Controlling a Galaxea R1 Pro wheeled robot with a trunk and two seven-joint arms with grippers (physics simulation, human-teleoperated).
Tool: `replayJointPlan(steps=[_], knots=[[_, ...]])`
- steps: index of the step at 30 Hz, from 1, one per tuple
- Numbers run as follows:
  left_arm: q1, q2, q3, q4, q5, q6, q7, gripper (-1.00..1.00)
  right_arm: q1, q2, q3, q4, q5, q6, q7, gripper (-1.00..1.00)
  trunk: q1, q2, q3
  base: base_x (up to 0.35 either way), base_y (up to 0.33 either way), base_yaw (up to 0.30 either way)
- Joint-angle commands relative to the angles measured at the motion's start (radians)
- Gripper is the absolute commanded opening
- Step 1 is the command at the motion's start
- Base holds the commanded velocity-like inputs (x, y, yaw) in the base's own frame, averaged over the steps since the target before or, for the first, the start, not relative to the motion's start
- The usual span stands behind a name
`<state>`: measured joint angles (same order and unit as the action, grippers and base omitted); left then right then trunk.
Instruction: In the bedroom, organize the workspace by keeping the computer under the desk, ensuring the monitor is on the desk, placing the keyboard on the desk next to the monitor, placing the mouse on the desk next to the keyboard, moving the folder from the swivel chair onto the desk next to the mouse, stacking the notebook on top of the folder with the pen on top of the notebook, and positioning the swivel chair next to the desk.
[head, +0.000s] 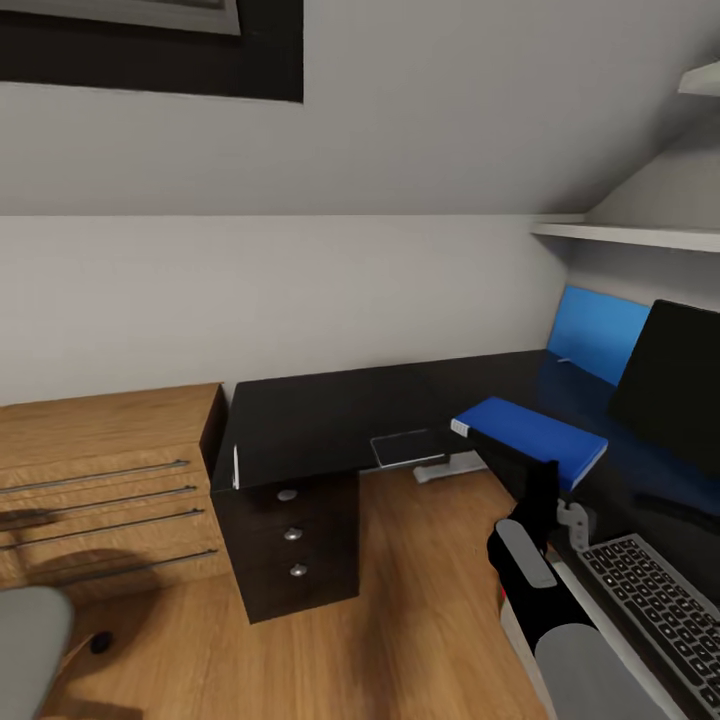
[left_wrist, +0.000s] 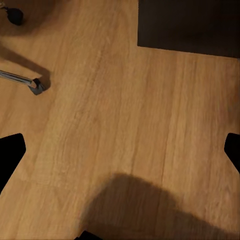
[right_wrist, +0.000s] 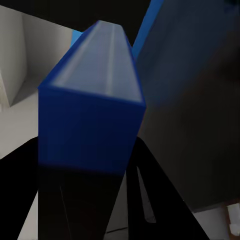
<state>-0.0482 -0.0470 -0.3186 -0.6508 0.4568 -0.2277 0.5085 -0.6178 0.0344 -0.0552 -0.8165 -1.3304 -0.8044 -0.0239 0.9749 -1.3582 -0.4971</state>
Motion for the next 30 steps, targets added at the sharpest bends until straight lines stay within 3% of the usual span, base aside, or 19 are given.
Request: replayJointPlan(steps=[1,10,21,30], knots=[[-0.001,0.001,-0.007,0.000,0.010,-0.007,0.006,1.00,-0.001,0.002,0.001,-0.002,0.000,-0.001,-0.002,-1.00,0.000,-0.001,-0.001,0.146,0.116,-0.036],[-0.001,0.001,-0.008,0.000,0.010,-0.007,0.006,1.00,0.000,0.043,0.013,-0.031,0.000,0.001,-0.001,-1.00,0.000,-0.001,-0.001,0.222,0.135,-0.009],[-0.001,0.001,-0.009,0.000,0.010,-0.007,0.006,1.00,-0.001,0.043,0.012,-0.031,-0.001,0.000,-0.003,-1.00,0.000,-0.001,-0.001,0.251,-0.073,0.000],[-0.001,0.001,-0.008,0.000,0.011,-0.005,0.005,1.00,-0.001,0.039,0.008,-0.027,0.004,-0.001,-0.003,-1.00,0.000,-0.001,-0.001,0.040,-0.022,-0.001]])
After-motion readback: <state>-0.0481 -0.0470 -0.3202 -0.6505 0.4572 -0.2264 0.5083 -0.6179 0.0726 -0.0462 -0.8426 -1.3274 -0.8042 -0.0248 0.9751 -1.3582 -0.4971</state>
